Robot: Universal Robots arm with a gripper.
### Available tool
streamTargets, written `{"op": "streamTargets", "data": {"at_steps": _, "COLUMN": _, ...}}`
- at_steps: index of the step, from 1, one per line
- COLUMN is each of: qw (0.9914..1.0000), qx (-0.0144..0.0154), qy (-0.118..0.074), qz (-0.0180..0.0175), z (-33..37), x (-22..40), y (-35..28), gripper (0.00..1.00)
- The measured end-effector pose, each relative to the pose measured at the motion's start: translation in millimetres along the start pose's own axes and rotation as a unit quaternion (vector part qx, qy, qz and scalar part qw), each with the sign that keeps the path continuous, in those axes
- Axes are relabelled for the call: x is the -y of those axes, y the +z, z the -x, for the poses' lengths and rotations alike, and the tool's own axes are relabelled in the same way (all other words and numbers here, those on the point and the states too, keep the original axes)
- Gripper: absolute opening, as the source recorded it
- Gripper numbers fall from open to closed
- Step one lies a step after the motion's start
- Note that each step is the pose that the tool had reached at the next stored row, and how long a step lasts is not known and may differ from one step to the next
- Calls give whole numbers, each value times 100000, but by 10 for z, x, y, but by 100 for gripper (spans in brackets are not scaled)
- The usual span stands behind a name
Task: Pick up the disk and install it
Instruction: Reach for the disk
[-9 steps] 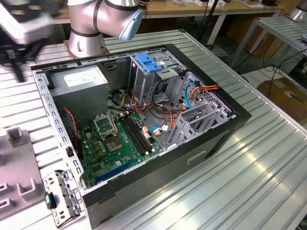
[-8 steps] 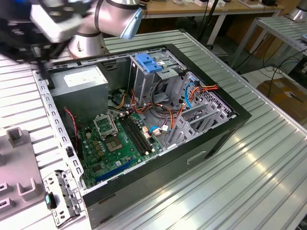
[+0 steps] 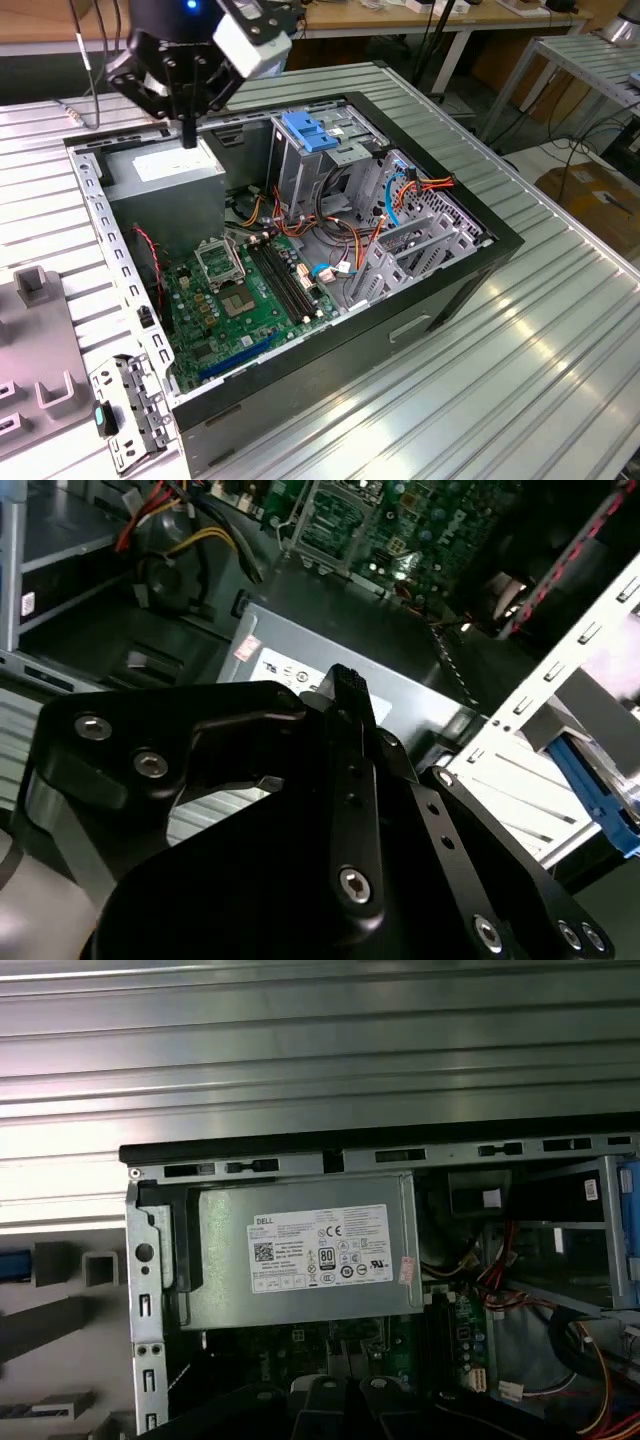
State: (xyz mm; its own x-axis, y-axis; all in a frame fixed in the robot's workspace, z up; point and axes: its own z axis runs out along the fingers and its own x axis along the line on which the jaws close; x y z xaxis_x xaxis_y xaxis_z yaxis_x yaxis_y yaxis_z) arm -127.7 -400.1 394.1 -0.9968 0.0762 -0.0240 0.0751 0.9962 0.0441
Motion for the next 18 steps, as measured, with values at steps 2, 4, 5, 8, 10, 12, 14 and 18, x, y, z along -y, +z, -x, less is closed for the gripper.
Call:
{"op": "streamTargets", "data": {"at_steps": 2, "qw": 100000, "qx": 23, "qy": -4, "qz": 15, "z": 51, "x": -14, "y": 10, "gripper": 11}}
{"op": "streamTargets", "data": {"at_steps": 4, "qw": 100000, "qx": 24, "qy": -2, "qz": 11, "z": 56, "x": -15, "y": 10, "gripper": 11}}
{"op": "streamTargets", "data": {"at_steps": 5, "qw": 100000, "qx": 26, "qy": 1, "qz": 14, "z": 56, "x": -15, "y": 10, "gripper": 11}}
{"op": "streamTargets", "data": {"at_steps": 8, "qw": 100000, "qx": 22, "qy": 0, "qz": 11, "z": 56, "x": -15, "y": 10, "gripper": 11}}
{"op": "streamTargets", "data": {"at_steps": 10, "qw": 100000, "qx": 23, "qy": 1, "qz": 11, "z": 56, "x": -15, "y": 10, "gripper": 11}}
{"op": "streamTargets", "data": {"at_steps": 12, "qw": 100000, "qx": 24, "qy": -11, "qz": 13, "z": -41, "x": -10, "y": 10, "gripper": 11}}
{"op": "streamTargets", "data": {"at_steps": 14, "qw": 100000, "qx": 22, "qy": -6, "qz": 9, "z": -159, "x": -4, "y": 14, "gripper": 11}}
{"op": "streamTargets", "data": {"at_steps": 18, "qw": 100000, "qx": 27, "qy": 3, "qz": 14, "z": -453, "x": 10, "y": 21, "gripper": 11}}
